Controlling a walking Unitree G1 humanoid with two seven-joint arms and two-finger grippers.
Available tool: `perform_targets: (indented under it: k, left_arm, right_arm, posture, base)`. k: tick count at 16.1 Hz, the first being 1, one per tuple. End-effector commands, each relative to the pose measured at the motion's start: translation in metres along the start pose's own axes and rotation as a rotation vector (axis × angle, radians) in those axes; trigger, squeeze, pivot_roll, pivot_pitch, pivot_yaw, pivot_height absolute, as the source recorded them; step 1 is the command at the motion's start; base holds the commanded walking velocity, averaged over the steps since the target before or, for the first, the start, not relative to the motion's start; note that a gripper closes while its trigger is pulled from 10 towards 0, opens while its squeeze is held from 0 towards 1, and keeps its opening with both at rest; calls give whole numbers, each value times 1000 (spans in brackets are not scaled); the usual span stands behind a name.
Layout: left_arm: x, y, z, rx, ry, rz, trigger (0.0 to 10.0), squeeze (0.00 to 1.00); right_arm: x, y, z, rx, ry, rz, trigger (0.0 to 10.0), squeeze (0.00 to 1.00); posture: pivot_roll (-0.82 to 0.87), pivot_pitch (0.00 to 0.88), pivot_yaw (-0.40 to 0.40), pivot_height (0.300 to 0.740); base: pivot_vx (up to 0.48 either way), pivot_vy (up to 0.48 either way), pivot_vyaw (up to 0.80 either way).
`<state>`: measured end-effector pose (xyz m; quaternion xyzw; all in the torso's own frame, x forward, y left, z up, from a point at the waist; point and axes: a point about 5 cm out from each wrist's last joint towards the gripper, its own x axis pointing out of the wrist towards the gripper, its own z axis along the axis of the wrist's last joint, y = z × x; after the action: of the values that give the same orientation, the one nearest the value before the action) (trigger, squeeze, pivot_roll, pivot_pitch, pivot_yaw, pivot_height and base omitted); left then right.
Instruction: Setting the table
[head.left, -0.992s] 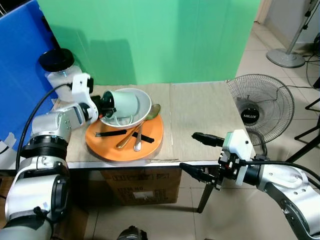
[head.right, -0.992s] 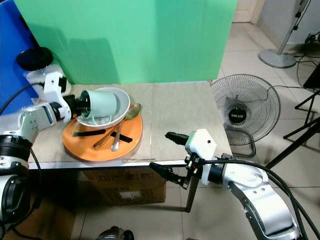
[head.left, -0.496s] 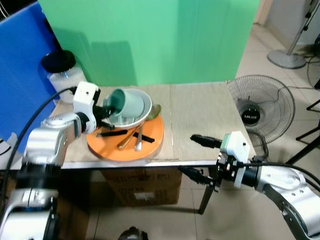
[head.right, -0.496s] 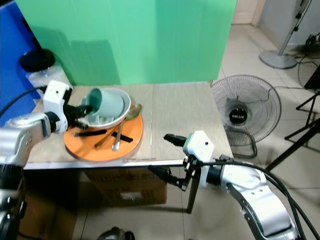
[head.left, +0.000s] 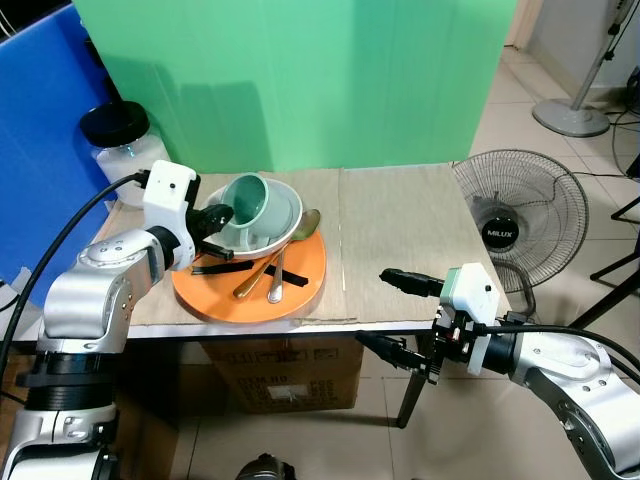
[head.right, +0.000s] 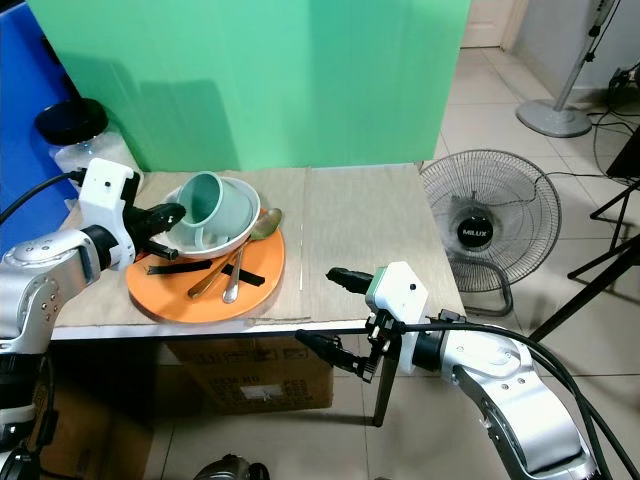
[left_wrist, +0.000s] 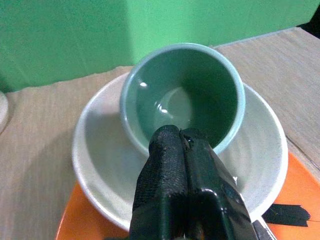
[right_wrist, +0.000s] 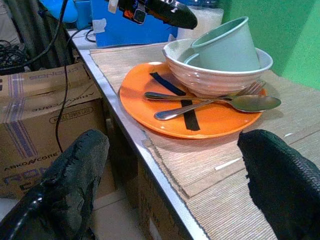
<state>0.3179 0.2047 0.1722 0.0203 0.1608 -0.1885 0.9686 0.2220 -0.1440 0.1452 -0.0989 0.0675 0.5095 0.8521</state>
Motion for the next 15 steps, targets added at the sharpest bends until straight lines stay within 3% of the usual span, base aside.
perform_targets:
  k: [1, 3, 7, 11, 12, 13, 14, 15]
  left_arm:
    - [-5, 7, 4, -29, -29, 44, 0, 0]
    - [-7, 15, 8, -81, -73, 59, 0, 0]
    - [-7, -12, 10, 179, -81, -113, 0, 0]
    - [-5, -20, 4, 233, -71, -177, 0, 0]
    - [-5, -20, 4, 245, -73, -174, 10000, 82]
    - [-5, -21, 5, 245, -74, -183, 10000, 773]
    - [-6, -22, 5, 244, -76, -192, 10000, 1000]
    - [-6, -22, 6, 245, -79, -202, 10000, 1000]
  right_arm:
    - [1, 0, 3, -17, -10, 14, 10000, 0]
    - [0, 1, 3, -16, -8, 11, 10000, 0]
    - [0, 0, 2, -17, -7, 6, 10000, 0]
    - [-1, 1, 2, -15, -5, 6, 10000, 0]
    - [-1, 1, 2, -15, -5, 6, 10000, 0]
    - [-1, 1, 2, -14, -5, 6, 10000, 0]
    - [-1, 1, 2, -14, -4, 6, 10000, 0]
    - [-1, 1, 2, -14, -4, 5, 10000, 0]
  posture:
    - [-56, 16, 114, 740]
    - [-57, 16, 113, 740]
    - [-59, 15, 115, 740]
    - [-61, 19, 119, 740]
    - [-61, 19, 119, 740]
    - [-61, 20, 119, 740]
    - [-61, 21, 120, 740]
    - [-61, 21, 120, 740]
  base:
    - [0, 0, 0]
    - [0, 0, 0]
    - [0, 0, 0]
    - [0, 0, 0]
    - [0, 0, 0]
    - [0, 0, 0]
    - [0, 0, 0]
    - [0, 0, 0]
